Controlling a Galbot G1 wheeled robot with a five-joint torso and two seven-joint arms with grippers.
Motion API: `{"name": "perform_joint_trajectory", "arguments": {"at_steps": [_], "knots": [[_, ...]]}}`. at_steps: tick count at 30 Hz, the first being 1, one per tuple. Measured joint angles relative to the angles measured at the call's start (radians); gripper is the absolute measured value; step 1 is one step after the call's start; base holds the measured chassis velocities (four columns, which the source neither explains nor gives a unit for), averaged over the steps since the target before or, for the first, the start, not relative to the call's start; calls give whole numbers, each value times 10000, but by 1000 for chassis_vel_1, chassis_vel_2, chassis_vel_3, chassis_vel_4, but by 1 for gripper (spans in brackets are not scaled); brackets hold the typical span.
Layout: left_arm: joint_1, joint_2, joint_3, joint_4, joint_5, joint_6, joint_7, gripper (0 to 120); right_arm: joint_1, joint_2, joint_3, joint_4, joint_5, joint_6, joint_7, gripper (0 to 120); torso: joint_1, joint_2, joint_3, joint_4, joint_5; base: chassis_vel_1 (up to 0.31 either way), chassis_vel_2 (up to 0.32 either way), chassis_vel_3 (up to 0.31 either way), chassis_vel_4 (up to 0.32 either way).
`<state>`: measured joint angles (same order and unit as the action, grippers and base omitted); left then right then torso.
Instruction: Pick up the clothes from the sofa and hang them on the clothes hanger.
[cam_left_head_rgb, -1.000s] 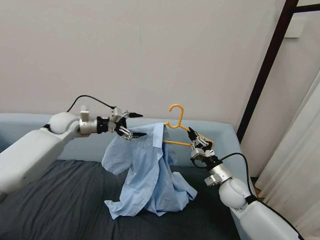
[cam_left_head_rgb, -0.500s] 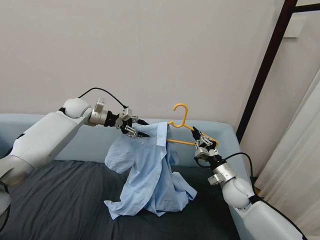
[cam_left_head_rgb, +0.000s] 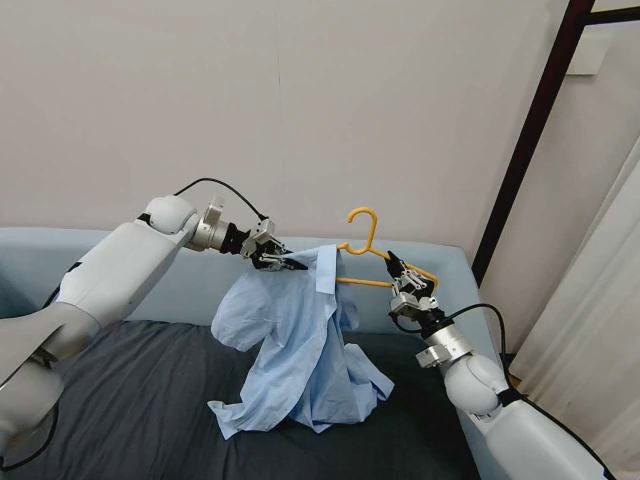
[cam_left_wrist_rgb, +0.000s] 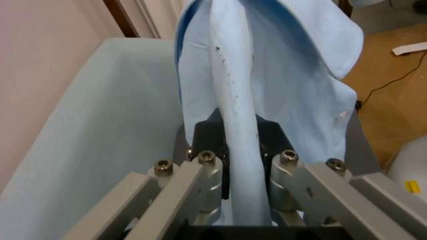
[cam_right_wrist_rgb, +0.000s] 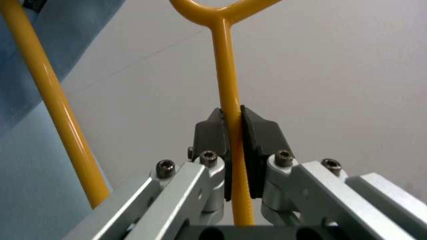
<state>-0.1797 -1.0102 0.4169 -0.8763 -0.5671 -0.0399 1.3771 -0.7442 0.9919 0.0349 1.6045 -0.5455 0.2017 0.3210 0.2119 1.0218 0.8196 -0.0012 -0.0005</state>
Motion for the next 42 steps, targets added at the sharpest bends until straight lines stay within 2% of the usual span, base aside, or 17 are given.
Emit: {"name": "perform_joint_trajectory", "arguments": {"at_steps": [10,17,20,21,23,25,26,31,32,34,36,37,39,42], "knots": [[3,-68,-76,91,-49,201,291,7,-13,76,-49,28,55,-87,300,5,0,0,-1,2,0,0,0,0,0],[3,-276,-208,436,-52,207,144,7,-273,-113,-76,404,999,107,524,29,0,0,-1,0,-1,0,0,0,0],[1,-393,-295,641,-91,205,-48,7,-491,-199,-71,826,2516,860,50,40,0,0,-1,-3,-1,0,0,0,0],[1,-393,-295,641,-91,205,-48,7,-491,-199,-71,826,2516,860,50,40,0,0,-1,-3,-1,0,0,0,0],[-26,-420,-332,792,-72,164,-226,7,-747,-228,-127,1240,4007,1609,-670,52,0,0,0,-1,-2,0,0,0,0],[-55,-397,-359,874,-69,109,-360,7,-988,-271,-236,1477,5356,1934,-1428,61,-1,0,-1,2,-3,0,0,0,0],[-55,-397,-359,874,-69,109,-360,7,-988,-271,-236,1477,5356,1934,-1428,61,-1,0,-1,2,-3,0,0,0,0],[-106,-63,-485,917,-74,15,-398,7,-1158,-105,-505,852,9277,2432,-3333,82,-1,0,-1,-2,2,0,0,0,0],[-106,-63,-485,917,-74,15,-398,7,-1158,-105,-505,852,9277,2432,-3333,82,-1,0,-1,-2,2,0,0,0,0],[-53,195,-517,839,-114,-52,-240,7,-1078,-69,-541,512,10666,2279,-3910,90,0,1,-1,1,0,0,0,0,0],[119,454,-646,767,-213,-60,-15,7,-1016,-114,-583,248,12480,1590,-5034,97,-1,0,-1,4,-2,0,0,0,0],[119,454,-646,767,-213,-60,-15,7,-1016,-114,-583,248,12480,1590,-5034,97,-1,0,-1,4,-2,0,0,0,0],[399,663,-887,743,-223,-60,356,7,-970,-156,-593,-82,13534,525,-5709,100,-1,1,-1,2,-4,0,0,0,0],[906,806,-1462,735,284,-63,836,7,-715,48,-645,-905,13713,-893,-5695,100,-1,2,-1,0,-1,0,0,0,0]]}}
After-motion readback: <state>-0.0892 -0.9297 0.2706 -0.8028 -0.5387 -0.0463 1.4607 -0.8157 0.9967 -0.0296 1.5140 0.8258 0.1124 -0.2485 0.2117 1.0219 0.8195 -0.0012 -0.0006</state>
